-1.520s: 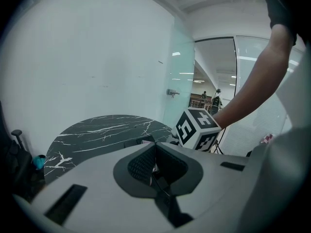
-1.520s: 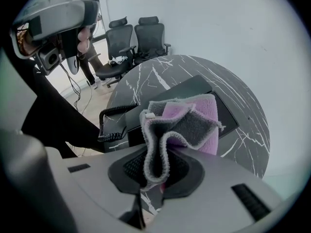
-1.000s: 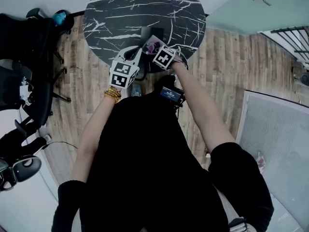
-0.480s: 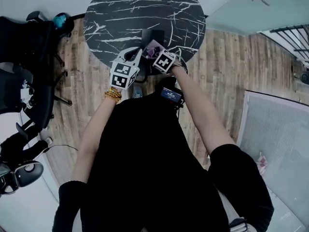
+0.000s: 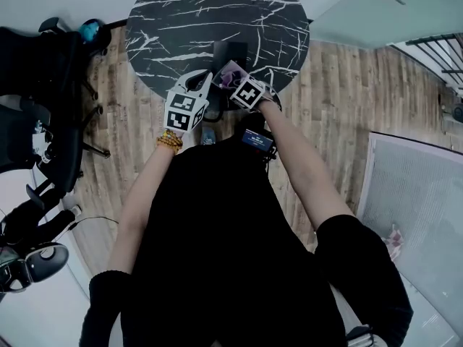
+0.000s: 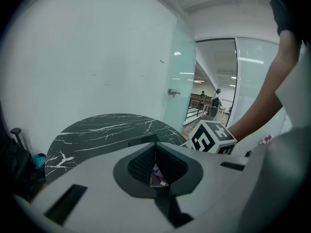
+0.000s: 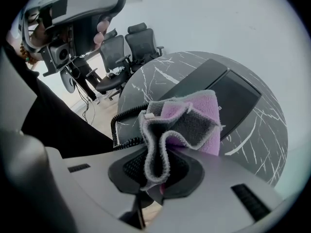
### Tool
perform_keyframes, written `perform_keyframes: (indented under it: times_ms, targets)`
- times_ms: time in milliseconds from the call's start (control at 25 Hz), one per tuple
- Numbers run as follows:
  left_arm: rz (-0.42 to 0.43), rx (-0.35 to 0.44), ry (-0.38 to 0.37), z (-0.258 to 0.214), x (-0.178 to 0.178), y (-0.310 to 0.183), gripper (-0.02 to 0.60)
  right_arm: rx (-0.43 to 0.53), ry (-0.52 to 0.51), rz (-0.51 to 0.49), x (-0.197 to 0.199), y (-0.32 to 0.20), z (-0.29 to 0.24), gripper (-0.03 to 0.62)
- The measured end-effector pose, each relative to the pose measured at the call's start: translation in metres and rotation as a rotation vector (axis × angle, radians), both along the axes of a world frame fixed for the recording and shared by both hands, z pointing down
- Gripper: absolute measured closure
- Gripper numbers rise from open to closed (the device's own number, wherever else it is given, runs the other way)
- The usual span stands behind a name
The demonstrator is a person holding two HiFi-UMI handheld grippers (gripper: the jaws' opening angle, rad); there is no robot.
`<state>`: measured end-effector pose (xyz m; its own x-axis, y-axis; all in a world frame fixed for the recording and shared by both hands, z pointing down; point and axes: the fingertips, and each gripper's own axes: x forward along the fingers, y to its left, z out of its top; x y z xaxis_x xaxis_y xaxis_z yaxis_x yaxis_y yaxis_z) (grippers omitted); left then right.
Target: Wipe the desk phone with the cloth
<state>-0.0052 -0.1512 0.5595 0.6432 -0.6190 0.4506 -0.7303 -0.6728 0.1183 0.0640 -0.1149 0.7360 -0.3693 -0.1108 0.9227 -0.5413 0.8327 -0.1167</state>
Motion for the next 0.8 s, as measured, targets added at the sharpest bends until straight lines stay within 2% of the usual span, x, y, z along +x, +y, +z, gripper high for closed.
perform_keyframes:
  times_ms: [120,240,520,800]
  targets:
    - [-0.009,-0.001,0.012,-0.003,0.0,0.0,0.568,0.021,-0.019,0.007,-0.002,-0.003,-0.001,0.54]
    - [-0.01,-0.003,0.013,-0.003,0.0,0.002,0.568,-0.022,-0.017,0.019,-0.002,0.007,-0.004,0.54]
    - [-0.019,-0.007,0.011,-0.001,-0.004,0.004,0.569,0.027,-0.024,0.036,-0.002,-0.002,-0.004,0.54]
    - [-0.044,0.01,0.052,-0.015,-0.005,0.001,0.569,0.064,-0.054,0.109,0.001,-0.002,-0.004,0.539]
